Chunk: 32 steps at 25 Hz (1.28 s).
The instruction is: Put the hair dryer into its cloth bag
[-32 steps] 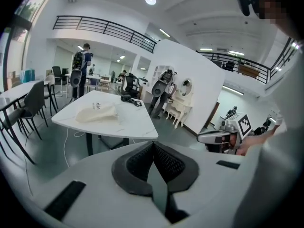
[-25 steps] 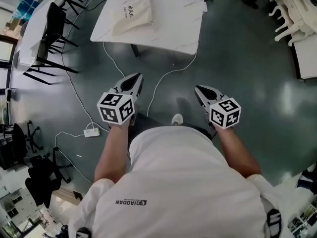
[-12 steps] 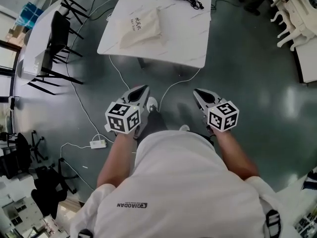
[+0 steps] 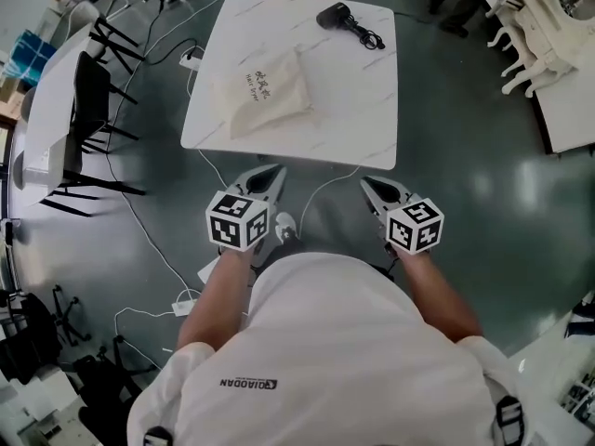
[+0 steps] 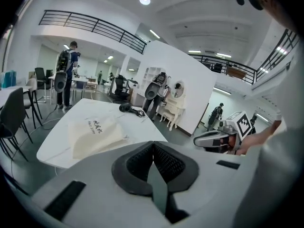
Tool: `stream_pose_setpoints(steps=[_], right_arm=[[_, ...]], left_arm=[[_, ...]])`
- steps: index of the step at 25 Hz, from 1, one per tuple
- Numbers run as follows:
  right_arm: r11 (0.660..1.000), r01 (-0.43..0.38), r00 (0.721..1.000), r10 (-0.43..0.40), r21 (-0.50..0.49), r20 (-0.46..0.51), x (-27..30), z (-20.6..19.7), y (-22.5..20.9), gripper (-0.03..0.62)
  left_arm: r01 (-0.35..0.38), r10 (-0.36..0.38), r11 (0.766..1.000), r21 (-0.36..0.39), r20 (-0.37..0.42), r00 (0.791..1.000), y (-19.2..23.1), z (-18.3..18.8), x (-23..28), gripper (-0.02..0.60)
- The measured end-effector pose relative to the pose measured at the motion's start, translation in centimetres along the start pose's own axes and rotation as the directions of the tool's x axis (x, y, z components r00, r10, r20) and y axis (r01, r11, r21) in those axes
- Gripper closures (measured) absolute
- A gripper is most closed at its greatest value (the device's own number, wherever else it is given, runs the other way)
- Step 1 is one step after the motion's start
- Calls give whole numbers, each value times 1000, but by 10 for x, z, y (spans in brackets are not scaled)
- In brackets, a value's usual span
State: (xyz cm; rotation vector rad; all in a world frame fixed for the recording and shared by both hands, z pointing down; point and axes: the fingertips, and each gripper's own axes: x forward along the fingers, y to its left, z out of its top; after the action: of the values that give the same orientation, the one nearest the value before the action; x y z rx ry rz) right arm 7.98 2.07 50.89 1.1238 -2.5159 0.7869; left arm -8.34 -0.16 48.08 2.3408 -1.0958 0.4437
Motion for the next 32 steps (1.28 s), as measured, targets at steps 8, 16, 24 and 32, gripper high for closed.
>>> stream_pose_setpoints(steps=[8,16,24,32], right_arm=[[994,103,994,-104,27,39,74,44,4,571],[982,183,981,-186,53,58,110,61,1,571],[975,217,975,-219,55,29,132,74,-31,571],[968,243,970,-242,-57,18,144,114,-102,571]], left_arm=[[98,-95,994,54,-49,994,81,30,17,552],[168,-161,984,66,-94,982,123,36,37,552],[169,-164,985,45,-101,981,144,45,55,552],[88,-86,996,19,-83,993,162,66,80,552]])
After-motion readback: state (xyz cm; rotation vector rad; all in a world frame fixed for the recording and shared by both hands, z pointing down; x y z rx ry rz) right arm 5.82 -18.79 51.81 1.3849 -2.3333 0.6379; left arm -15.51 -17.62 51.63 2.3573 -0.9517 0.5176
